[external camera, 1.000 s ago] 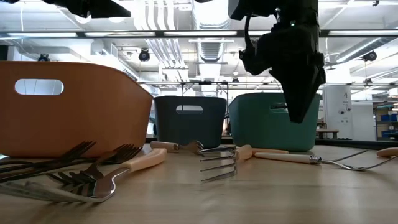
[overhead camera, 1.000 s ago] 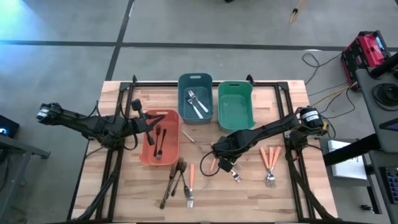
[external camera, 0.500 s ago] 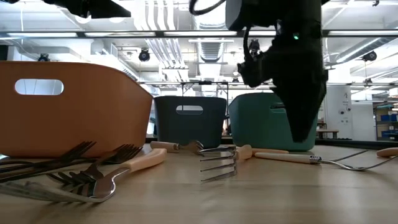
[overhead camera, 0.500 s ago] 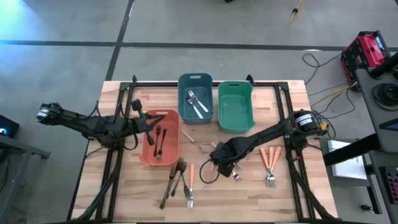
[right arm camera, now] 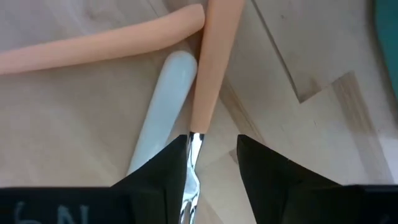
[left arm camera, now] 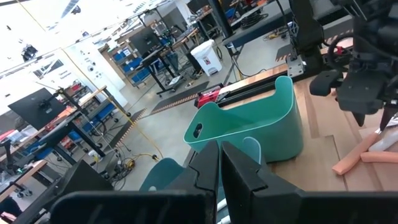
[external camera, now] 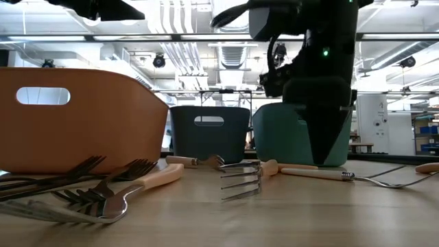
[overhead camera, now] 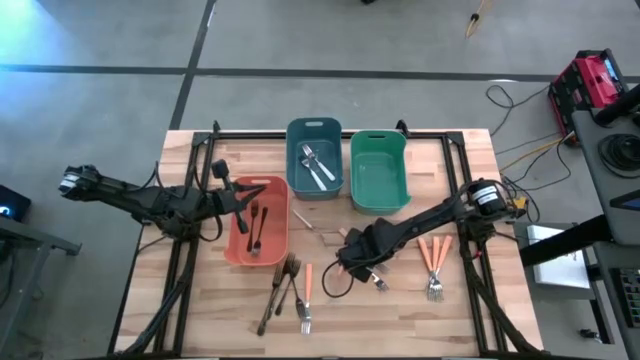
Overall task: Sort silverware by color (type)
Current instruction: Put the orange fork into the green bin
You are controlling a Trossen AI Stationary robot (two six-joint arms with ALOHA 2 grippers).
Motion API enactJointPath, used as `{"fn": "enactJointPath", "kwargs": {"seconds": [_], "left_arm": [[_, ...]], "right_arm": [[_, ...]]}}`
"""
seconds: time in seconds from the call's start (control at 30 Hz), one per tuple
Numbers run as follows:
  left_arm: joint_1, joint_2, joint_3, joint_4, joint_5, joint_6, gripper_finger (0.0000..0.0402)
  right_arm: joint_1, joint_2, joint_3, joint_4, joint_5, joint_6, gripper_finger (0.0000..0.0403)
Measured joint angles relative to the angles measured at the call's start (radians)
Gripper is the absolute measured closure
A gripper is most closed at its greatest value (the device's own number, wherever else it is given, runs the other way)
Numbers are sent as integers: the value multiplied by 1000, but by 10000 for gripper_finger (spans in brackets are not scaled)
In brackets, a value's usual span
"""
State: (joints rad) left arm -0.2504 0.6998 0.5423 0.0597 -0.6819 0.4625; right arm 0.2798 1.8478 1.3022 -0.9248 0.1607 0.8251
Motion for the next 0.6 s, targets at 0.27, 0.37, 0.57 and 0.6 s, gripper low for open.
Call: {"fn": "enactJointPath", "kwargs": {"seconds": [0.27,0.37,0.57,0.6], "left_arm": [[0,0,0,-3,0,0,401],[0,0,0,-4,0,0,401],[0,2,0,-3,0,0,401],[0,2,0,-4,0,-1,401]], "right_arm": [[12,37,-2,26,-4,-13,280],[13,36,-8,34,-2,-13,278],[13,31,-47,89,0,-14,295],[13,30,-56,101,-1,-13,301]]}}
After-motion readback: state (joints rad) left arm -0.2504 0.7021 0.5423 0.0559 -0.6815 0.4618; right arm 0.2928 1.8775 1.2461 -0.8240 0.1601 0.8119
